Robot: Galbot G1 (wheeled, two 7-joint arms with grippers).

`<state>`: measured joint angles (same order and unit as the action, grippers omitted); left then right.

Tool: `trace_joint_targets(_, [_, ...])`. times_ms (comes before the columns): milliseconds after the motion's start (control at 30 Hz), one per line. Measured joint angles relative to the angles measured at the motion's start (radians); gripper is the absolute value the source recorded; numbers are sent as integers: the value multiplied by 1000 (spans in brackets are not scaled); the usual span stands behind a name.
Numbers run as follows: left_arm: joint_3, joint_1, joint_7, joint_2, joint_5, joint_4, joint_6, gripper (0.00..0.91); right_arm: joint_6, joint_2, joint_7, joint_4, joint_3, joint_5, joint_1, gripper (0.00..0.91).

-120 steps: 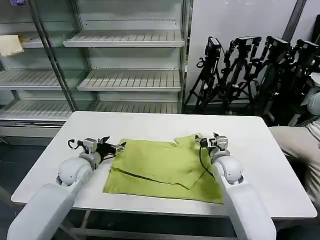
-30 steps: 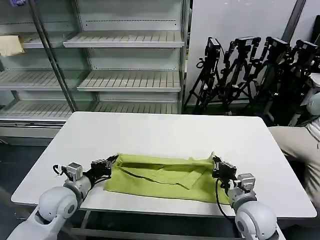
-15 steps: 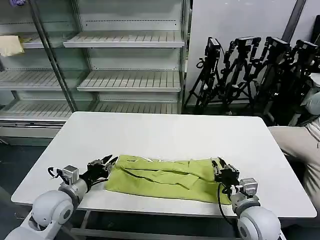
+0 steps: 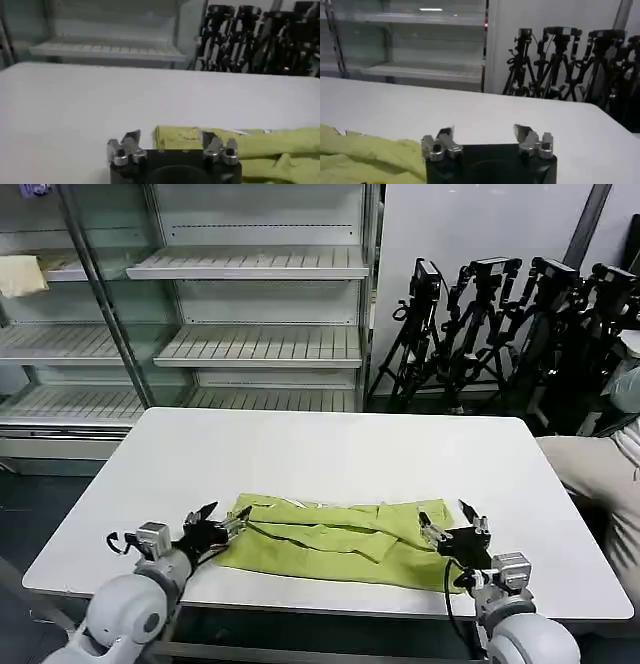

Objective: Fold and organize the clothes.

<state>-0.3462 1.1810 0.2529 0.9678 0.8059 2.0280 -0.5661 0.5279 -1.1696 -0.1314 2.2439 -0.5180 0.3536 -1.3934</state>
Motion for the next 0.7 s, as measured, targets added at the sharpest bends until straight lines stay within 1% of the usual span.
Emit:
trace_joint_targets(33, [9, -3, 15, 6, 7, -3, -1, 383, 0, 1, 0, 2, -4, -1, -2, 907])
trace_joint_targets(100, [25, -9, 44, 17, 18, -8, -3, 30, 0, 1, 0, 6, -9, -3, -5, 907])
trace_joint_targets(267, [52, -23, 102, 32, 45, -22, -5, 20, 2, -5, -1, 11, -12, -11, -5, 907])
trace_joint_targets(700, [97, -34, 168, 31, 67, -37, -5, 20, 0, -8, 0, 22, -17, -23, -4, 907])
